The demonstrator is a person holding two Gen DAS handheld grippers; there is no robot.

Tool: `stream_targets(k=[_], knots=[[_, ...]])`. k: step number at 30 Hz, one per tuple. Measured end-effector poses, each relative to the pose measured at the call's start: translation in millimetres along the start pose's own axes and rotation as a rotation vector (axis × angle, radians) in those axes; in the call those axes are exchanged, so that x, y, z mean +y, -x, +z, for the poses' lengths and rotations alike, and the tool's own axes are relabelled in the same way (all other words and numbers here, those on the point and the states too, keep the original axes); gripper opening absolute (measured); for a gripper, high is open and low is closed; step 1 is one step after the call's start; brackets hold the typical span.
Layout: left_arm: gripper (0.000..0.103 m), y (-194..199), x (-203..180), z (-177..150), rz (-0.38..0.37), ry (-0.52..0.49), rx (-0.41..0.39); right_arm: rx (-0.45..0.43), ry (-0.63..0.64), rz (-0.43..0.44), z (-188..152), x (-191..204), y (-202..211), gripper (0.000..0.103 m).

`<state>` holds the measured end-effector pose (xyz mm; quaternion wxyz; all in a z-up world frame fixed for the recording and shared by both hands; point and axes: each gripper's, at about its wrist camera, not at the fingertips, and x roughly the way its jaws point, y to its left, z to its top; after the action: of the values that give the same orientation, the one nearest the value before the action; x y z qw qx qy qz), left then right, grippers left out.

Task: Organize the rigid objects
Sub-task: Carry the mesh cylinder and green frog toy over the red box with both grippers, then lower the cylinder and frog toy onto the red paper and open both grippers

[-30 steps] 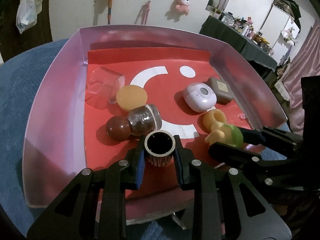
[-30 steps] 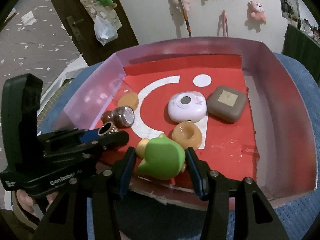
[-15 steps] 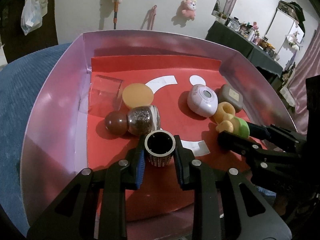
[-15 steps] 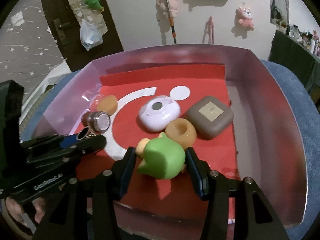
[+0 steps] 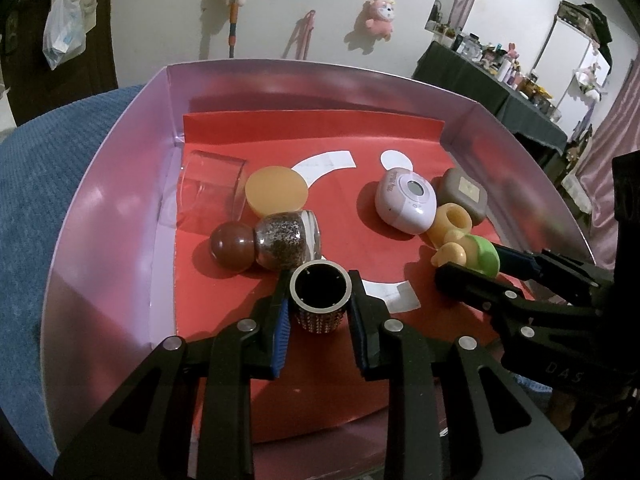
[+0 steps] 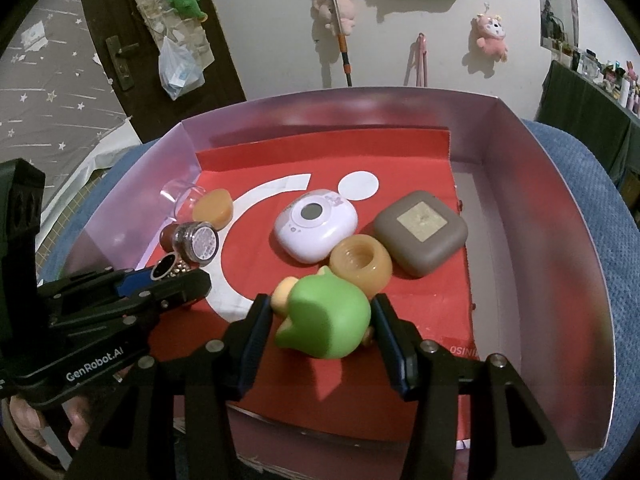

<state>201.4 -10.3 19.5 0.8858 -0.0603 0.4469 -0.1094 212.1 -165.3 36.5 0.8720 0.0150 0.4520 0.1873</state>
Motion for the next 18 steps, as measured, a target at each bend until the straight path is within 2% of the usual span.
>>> stream_targets(k=[18], knots=[[0.024,0.5,-3.6,1.5,0.031,-0.011,0.011,-0.005,-0.001,0.005,-1.1,-0.8,3.7,0.055]])
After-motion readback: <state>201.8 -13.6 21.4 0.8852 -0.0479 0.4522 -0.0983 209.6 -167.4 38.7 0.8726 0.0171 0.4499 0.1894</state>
